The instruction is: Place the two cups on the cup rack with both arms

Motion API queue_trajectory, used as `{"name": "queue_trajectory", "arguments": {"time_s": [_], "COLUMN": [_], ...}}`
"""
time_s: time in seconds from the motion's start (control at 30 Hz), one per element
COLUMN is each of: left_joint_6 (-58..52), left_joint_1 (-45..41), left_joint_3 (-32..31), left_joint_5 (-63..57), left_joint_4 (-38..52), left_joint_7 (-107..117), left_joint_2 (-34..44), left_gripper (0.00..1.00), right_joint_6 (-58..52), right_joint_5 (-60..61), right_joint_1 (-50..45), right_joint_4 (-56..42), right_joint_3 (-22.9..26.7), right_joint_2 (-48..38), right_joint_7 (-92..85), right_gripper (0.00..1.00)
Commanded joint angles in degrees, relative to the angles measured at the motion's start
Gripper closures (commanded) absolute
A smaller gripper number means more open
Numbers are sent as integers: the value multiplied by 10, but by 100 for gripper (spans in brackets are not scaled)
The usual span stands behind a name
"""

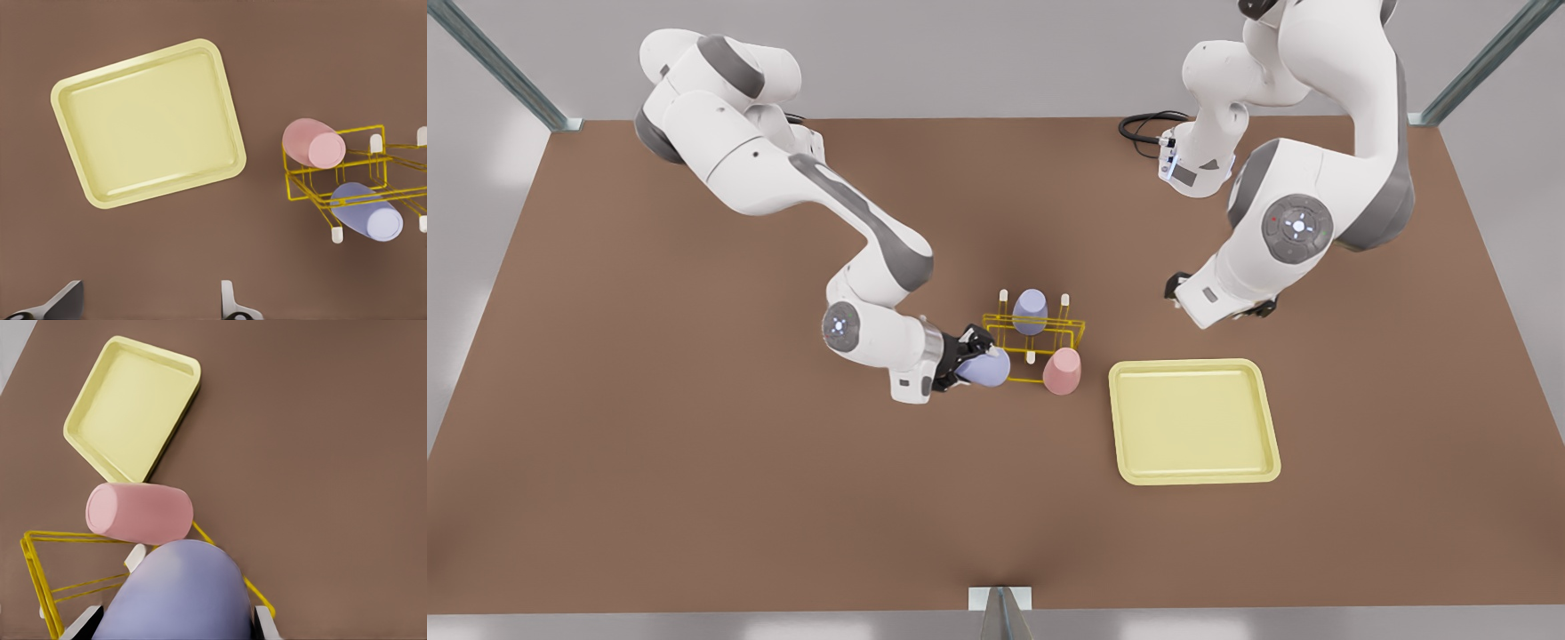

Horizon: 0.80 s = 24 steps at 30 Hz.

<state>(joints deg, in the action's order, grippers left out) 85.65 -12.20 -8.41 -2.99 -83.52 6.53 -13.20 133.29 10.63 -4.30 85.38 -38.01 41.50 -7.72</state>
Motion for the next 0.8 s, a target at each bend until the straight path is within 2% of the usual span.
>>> {"name": "queue_trajectory", "arguments": {"time_s": [0.0,0.63,0.67,0.77], "left_joint_6": [-17,-20,-20,-20], "left_joint_1": [-1,-4,-5,-5], "left_joint_3": [0,-2,-2,-11], "left_joint_5": [0,0,0,-1], "left_joint_4": [1,3,5,6], "left_joint_7": [-10,-10,-9,12], "left_joint_2": [1,1,1,2], "left_gripper": [0,0,0,0], "right_joint_6": [-11,-33,-33,-55], "right_joint_5": [-4,-6,-6,-6], "right_joint_1": [-1,-19,-19,-22], "right_joint_4": [0,-3,-3,-23], "right_joint_3": [0,0,0,0], "right_joint_2": [3,29,29,33], "right_joint_7": [5,-5,-6,-6], "right_gripper": [21,20,0,0]}}
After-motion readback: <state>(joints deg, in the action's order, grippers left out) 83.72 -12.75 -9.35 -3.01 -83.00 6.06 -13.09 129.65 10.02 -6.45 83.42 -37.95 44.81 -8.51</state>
